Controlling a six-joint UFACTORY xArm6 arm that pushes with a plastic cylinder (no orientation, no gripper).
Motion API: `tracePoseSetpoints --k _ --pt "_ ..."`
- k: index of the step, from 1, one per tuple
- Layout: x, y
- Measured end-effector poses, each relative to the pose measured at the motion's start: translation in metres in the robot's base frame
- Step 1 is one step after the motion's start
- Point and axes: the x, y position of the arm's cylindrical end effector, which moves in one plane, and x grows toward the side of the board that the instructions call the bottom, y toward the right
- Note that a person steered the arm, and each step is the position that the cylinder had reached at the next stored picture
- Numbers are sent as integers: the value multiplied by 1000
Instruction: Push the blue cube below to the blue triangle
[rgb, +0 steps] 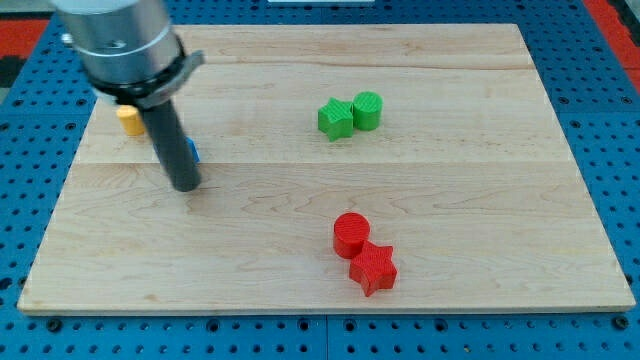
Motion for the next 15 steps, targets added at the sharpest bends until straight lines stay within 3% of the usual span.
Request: tracePoseSetpoints --k 3,7,15 --pt "-10 -30" --pt "145 87" --pt "140 258"
